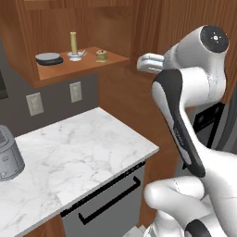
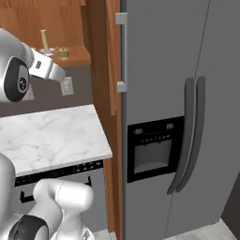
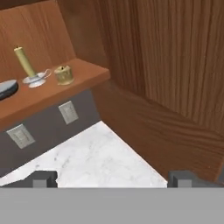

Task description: Pick the candle and candle from the dining table and place them in the open cabinet. Close the cabinet after placing the objects.

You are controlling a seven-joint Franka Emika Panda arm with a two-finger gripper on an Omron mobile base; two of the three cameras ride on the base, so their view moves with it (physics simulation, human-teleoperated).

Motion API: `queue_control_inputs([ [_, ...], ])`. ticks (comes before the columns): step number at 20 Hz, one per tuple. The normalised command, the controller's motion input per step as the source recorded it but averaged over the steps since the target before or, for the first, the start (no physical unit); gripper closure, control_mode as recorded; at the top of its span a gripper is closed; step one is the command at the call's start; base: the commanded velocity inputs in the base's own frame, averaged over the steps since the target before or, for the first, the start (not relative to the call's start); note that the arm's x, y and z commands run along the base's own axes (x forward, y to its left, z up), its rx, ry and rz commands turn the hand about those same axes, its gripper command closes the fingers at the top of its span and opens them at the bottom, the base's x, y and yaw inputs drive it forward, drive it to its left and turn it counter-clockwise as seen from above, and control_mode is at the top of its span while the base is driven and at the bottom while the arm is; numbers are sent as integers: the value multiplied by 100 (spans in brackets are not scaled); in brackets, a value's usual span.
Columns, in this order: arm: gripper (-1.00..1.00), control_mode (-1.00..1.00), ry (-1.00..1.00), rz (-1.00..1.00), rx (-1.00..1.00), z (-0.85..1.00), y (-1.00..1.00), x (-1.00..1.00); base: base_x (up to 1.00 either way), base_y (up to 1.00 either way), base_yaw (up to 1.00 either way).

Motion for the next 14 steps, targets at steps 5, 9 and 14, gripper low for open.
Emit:
queue_control_inputs([
  [5,-100,-100,44,12,-16,-46,-19,-100,0,0,0],
  [9,-100,-100,18,15,-1,-31,-47,-100,0,0,0],
  [14,-100,-100,3,5,8,-7,-82,-100,0,0,0],
])
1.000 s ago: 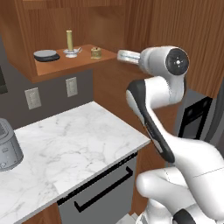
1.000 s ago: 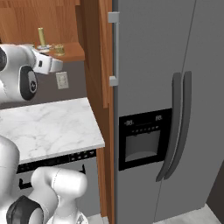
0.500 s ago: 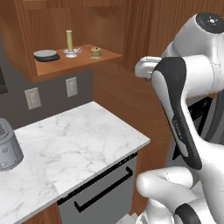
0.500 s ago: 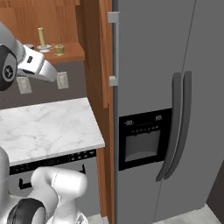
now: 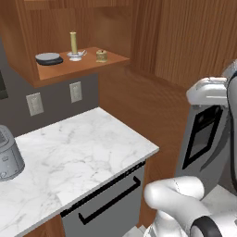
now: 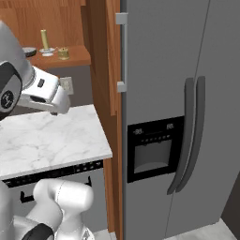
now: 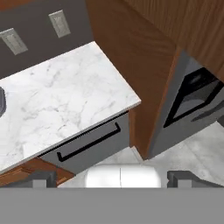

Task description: Pick the candle and candle from the dining table and place them in the open cabinet. Close the cabinet after placing the objects.

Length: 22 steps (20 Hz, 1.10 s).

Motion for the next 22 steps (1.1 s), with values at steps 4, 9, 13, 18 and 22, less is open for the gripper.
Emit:
queue_control_inputs([
  [4,-100,-100,-2,0,20,6,-100,-100,0,0,0],
  [9,-100,-100,-24,2,19,59,-80,-91,0,0,0],
  [13,-100,-100,-32,14,7,40,-39,-36,0,0,0],
  [18,-100,-100,-15,14,1,-5,-4,0,0,0,0],
  [22,-100,-100,-8,13,-3,-38,0,0,0,0,0],
])
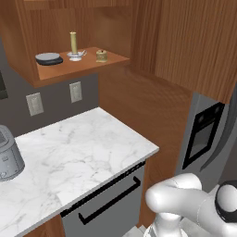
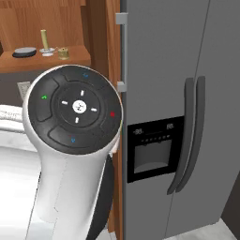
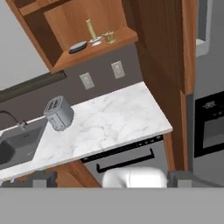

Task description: Pick the candle and candle from the dining table and place them in the open cabinet. Close the cabinet after placing the objects.

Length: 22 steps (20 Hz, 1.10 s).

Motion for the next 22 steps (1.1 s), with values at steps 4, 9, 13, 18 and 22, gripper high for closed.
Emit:
queue_control_inputs([
  [4,-100,-100,-3,11,-4,-48,0,5,0,0,0],
  [9,-100,-100,-3,4,0,-4,-5,27,0,0,0],
  [13,-100,-100,-8,1,1,2,-9,30,0,0,0],
  [18,-100,-100,-9,0,0,0,-7,40,0,0,0],
  [22,-100,-100,-22,0,0,0,-11,27,0,0,0],
])
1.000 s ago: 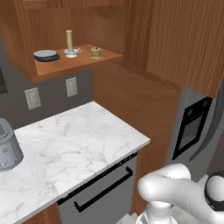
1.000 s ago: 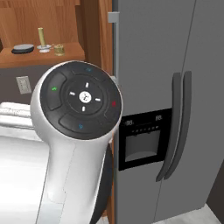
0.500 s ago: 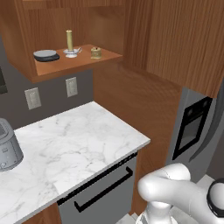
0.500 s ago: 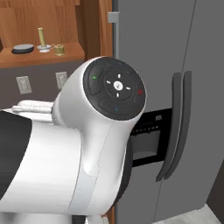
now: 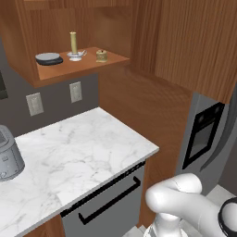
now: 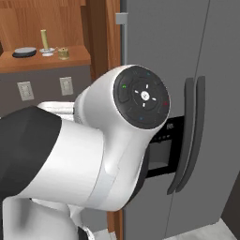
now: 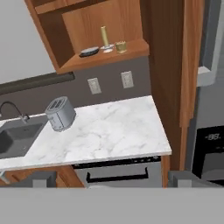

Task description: Pick the candle and candle from the dining table and place them in the open cabinet. Close the cabinet after placing the objects.

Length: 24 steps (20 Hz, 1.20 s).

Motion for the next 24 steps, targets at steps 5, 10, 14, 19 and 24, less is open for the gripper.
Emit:
queue_control_inputs([
  [5,-100,-100,-22,0,1,4,-17,20,0,0,0],
  [10,-100,-100,-12,0,6,9,-17,37,0,0,0],
  [14,-100,-100,-7,0,3,0,-1,54,0,0,0],
  [19,-100,-100,-2,0,1,0,0,51,0,0,0],
  [24,-100,-100,0,0,0,0,0,29,0,0,0],
])
